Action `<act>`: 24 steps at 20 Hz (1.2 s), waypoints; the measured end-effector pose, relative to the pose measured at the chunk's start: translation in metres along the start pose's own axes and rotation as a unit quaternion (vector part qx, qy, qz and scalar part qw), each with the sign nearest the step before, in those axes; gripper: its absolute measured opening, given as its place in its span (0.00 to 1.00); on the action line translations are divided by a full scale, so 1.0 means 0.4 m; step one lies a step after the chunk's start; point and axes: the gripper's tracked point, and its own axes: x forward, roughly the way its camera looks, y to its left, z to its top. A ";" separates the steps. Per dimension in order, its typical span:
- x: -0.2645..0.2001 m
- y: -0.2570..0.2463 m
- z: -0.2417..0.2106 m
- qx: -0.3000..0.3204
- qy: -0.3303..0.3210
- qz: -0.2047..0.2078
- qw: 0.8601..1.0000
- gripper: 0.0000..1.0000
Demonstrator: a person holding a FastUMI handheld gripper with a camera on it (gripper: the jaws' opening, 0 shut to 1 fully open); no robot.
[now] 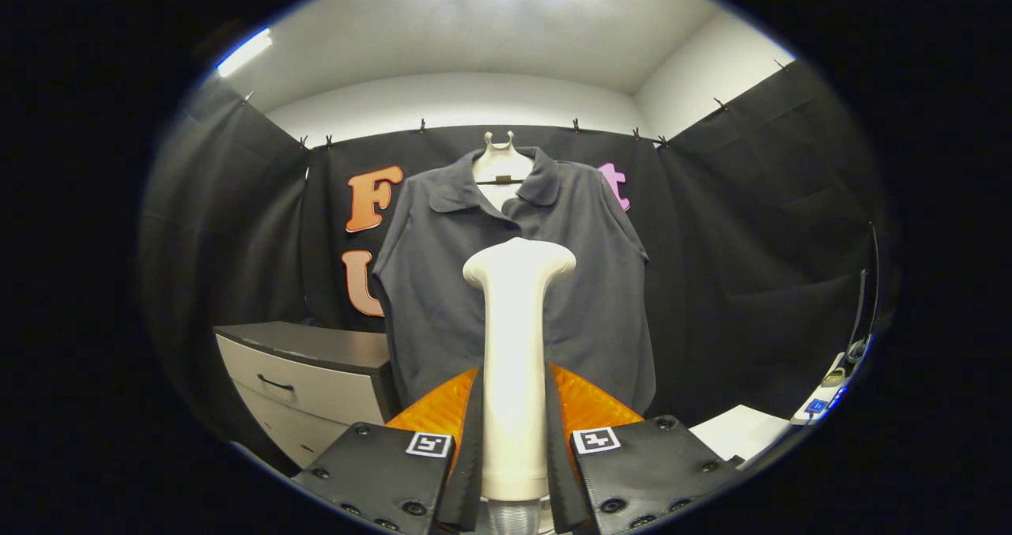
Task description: Iron the clothes twice with a garment steamer, once on the left side and once on the right side.
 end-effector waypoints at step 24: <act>-0.131 0.134 0.083 0.005 -0.015 0.004 1.000 0.42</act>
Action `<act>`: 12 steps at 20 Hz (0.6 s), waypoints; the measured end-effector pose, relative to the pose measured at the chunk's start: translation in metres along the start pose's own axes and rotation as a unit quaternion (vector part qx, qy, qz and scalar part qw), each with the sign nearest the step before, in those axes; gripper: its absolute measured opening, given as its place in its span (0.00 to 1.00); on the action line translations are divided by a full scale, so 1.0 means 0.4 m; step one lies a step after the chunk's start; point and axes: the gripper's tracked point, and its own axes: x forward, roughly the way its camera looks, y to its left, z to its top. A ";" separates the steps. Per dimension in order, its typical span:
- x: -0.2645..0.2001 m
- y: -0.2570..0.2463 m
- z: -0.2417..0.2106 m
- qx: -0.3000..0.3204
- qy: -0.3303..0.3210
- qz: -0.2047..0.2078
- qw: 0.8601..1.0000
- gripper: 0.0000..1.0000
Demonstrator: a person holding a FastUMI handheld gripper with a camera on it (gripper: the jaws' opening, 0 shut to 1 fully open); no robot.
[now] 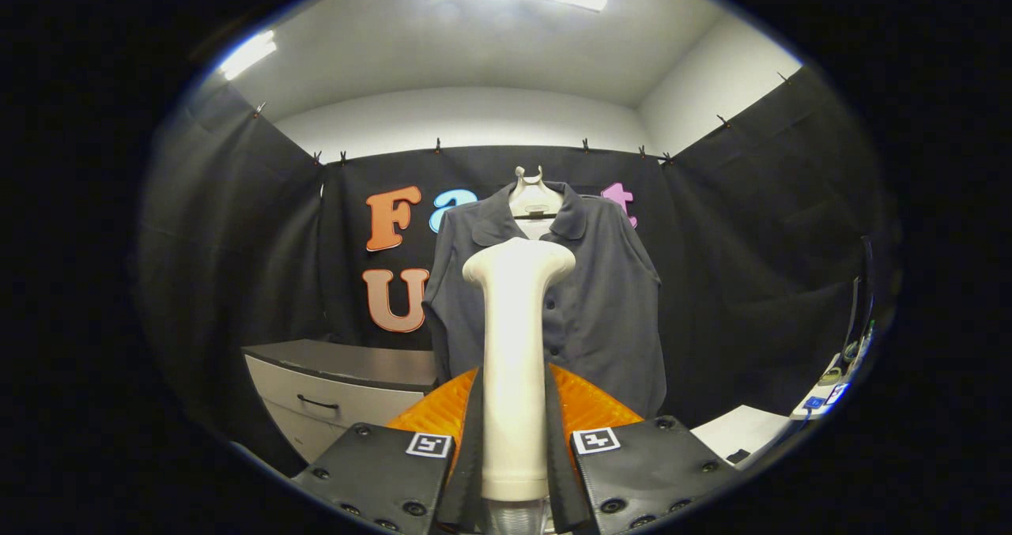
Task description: Iron the clothes twice with a garment steamer, once on the left side and once on the right side.
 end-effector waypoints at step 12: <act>0.001 0.014 0.000 -0.006 0.000 0.005 1.000 0.42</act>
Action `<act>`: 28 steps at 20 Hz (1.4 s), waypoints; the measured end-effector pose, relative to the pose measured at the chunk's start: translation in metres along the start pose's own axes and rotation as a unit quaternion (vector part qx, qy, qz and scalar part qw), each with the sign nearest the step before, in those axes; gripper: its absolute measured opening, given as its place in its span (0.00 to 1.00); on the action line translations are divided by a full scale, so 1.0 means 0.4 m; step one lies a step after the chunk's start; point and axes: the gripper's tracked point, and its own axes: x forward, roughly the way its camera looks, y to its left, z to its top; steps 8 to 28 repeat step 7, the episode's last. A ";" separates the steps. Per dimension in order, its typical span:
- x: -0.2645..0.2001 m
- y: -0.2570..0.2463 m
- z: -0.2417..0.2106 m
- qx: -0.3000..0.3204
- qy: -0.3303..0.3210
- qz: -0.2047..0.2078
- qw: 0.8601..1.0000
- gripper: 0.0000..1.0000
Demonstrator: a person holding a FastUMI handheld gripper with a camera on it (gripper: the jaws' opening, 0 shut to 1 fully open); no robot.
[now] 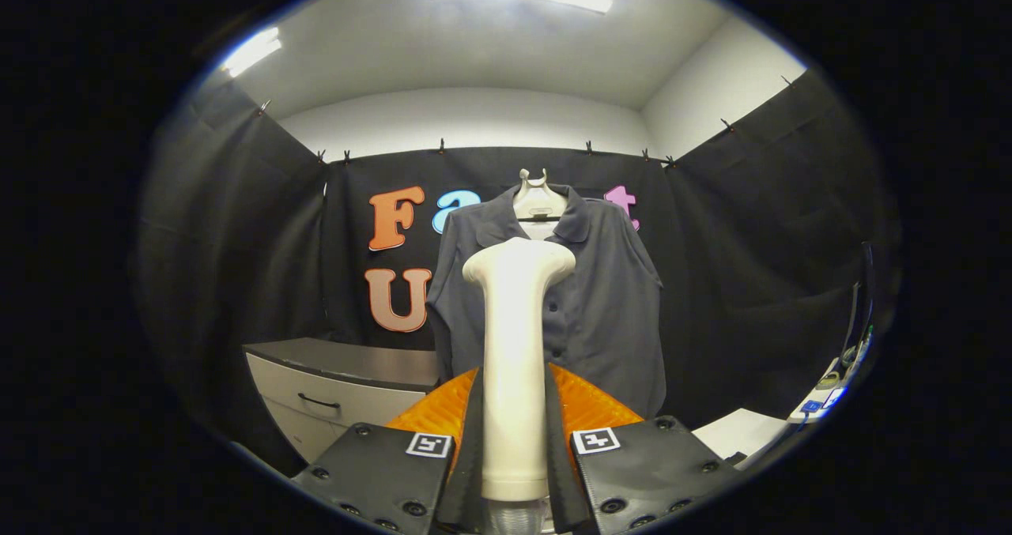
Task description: Iron the clothes twice with a garment steamer, once on the left side and once on the right side.
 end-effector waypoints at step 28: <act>-0.007 0.001 -0.002 0.002 0.000 0.000 1.000 0.42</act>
